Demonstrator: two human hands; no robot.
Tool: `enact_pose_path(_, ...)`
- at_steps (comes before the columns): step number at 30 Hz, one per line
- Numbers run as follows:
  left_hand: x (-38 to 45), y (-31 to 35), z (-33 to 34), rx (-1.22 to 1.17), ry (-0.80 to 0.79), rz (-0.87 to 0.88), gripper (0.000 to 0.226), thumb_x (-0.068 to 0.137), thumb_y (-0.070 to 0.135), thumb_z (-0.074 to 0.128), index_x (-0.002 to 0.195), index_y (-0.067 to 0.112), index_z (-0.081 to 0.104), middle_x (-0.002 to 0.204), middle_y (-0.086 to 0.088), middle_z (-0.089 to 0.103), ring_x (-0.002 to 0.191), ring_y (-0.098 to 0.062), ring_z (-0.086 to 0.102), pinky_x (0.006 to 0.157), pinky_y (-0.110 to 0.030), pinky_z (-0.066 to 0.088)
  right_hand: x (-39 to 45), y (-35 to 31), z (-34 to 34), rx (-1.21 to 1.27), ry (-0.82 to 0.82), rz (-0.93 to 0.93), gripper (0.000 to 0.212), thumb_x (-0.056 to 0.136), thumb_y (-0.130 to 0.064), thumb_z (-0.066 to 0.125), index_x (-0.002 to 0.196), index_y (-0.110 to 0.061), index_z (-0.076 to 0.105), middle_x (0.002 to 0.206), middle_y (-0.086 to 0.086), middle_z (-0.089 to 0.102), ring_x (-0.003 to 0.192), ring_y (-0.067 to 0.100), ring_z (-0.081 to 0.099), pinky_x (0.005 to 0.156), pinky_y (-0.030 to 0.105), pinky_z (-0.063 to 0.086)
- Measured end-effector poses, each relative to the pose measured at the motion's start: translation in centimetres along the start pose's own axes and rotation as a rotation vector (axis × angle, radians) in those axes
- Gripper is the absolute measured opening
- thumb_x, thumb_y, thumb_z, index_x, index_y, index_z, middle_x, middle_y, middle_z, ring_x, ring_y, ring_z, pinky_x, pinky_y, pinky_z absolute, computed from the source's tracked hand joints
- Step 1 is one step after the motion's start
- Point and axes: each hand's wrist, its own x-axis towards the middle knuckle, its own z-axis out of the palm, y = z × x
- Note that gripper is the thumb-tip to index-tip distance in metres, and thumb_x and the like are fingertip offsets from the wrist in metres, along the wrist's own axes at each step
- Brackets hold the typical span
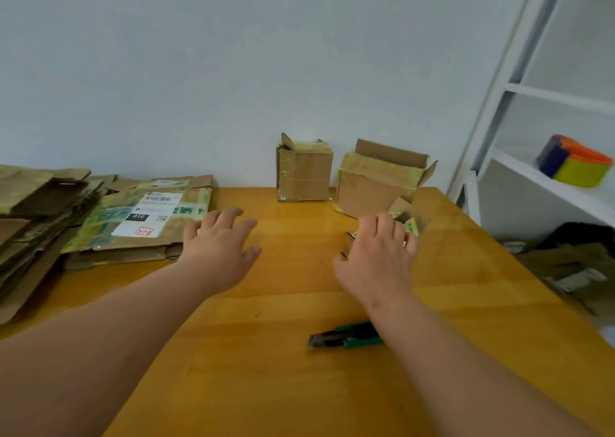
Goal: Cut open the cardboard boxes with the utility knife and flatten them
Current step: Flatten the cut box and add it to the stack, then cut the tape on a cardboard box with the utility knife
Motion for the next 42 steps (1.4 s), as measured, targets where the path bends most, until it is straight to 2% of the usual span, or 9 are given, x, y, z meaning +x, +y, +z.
enact_pose_path(7,-2.1,0.9,-0.1,-0.003,-0.042,-0.010,0.057,0.096,0.055,0.040,0.149,0.041,0.025,0.159,0.008,0.012,0.147,-0.022,0.007,0.116,-0.049,0.011,-0.6,2.0,-0.4,-0.083,-0.089,-0.048,0.024,0.089,-0.017,0.051,0.107,-0.022,0.065,0.121,-0.001,0.051,0.119,0.024,0.040,0.111,0.048,0.019)
enact_pose_path(14,-4.0,0.1,-1.7,-0.057,-0.039,-0.025,0.057,0.097,0.052,0.042,0.150,0.043,0.022,0.160,0.009,0.013,0.147,-0.023,0.008,0.116,-0.049,0.010,-0.9,0.1,-1.9,0.017,0.004,-0.206,0.016,0.093,-0.020,0.055,0.091,-0.025,0.070,0.109,-0.007,0.065,0.125,0.023,0.039,0.104,0.048,0.013)
enact_pose_path(20,-5.0,-0.7,-3.4,-0.190,-0.051,-0.003,0.065,0.092,0.064,0.040,0.150,0.049,0.015,0.159,0.012,0.016,0.147,-0.025,0.012,0.116,-0.054,0.013,-1.4,-3.2,-3.6,0.273,0.166,-0.421,0.037,0.093,-0.026,0.060,0.064,-0.027,0.037,0.071,-0.011,0.045,0.078,0.015,0.042,0.077,0.035,0.024)
enact_pose_path(26,-6.7,-3.5,-4.0,-0.397,-0.155,0.034,0.111,0.067,0.075,0.065,0.149,0.051,-0.005,0.159,0.005,0.021,0.143,-0.025,0.024,0.114,-0.053,0.028,-1.5,-5.7,-5.2,0.934,-0.133,-0.195,0.031,0.099,-0.024,0.055,0.074,-0.005,0.049,0.067,0.004,0.049,0.059,0.012,0.039,0.054,0.027,0.031)
enact_pose_path(29,-7.6,-4.6,-4.1,-0.369,-0.079,0.014,0.127,0.062,0.069,0.075,0.147,0.049,-0.018,0.160,0.003,0.017,0.145,-0.025,0.021,0.114,-0.055,0.026,-1.7,-6.8,-5.1,1.230,-0.300,0.003,0.028,0.098,-0.032,0.056,0.094,-0.005,0.062,0.094,0.015,0.067,0.082,0.025,0.061,0.075,0.035,0.049)
enact_pose_path(31,-8.1,-5.2,-4.2,-0.347,-0.025,0.009,0.132,0.062,0.066,0.078,0.147,0.046,-0.021,0.160,0.004,0.018,0.145,-0.024,0.021,0.114,-0.055,0.026,-2.2,-7.7,-4.9,1.392,-0.416,0.126,0.040,0.093,-0.040,0.060,0.109,-0.003,0.059,0.113,0.017,0.067,0.106,0.039,0.061,0.098,0.054,0.047)
enact_pose_path(33,-8.4,-5.8,-4.2,-0.373,0.021,0.007,0.133,0.059,0.064,0.080,0.147,0.046,-0.018,0.157,0.004,0.026,0.141,-0.023,0.028,0.112,-0.055,0.030,-2.7,-8.4,-4.2,1.537,-0.503,0.228,0.044,0.095,-0.034,0.061,0.126,-0.003,0.055,0.117,0.014,0.069,0.106,0.035,0.065,0.104,0.057,0.044)
enact_pose_path(37,-9.0,-6.9,-4.1,-0.430,0.017,0.046,0.119,0.057,0.062,0.080,0.146,0.054,0.002,0.145,0.007,0.039,0.127,-0.022,0.041,0.107,-0.052,0.036,-3.6,-9.1,-2.2,1.606,-0.639,0.321,0.028,0.101,-0.016,0.054,0.128,-0.010,0.054,0.099,0.005,0.072,0.081,0.019,0.067,0.076,0.036,0.050)
enact_pose_path(42,-9.5,-7.9,-4.8,-0.151,-0.083,0.086,0.107,0.066,0.069,0.070,0.146,0.057,-0.001,0.133,0.005,0.033,0.120,-0.019,0.032,0.104,-0.042,0.037,-4.5,-8.4,-0.3,1.386,-0.768,0.339,0.018,0.097,-0.005,0.055,0.103,-0.022,0.060,0.099,0.003,0.069,0.089,0.024,0.064,0.077,0.037,0.041)
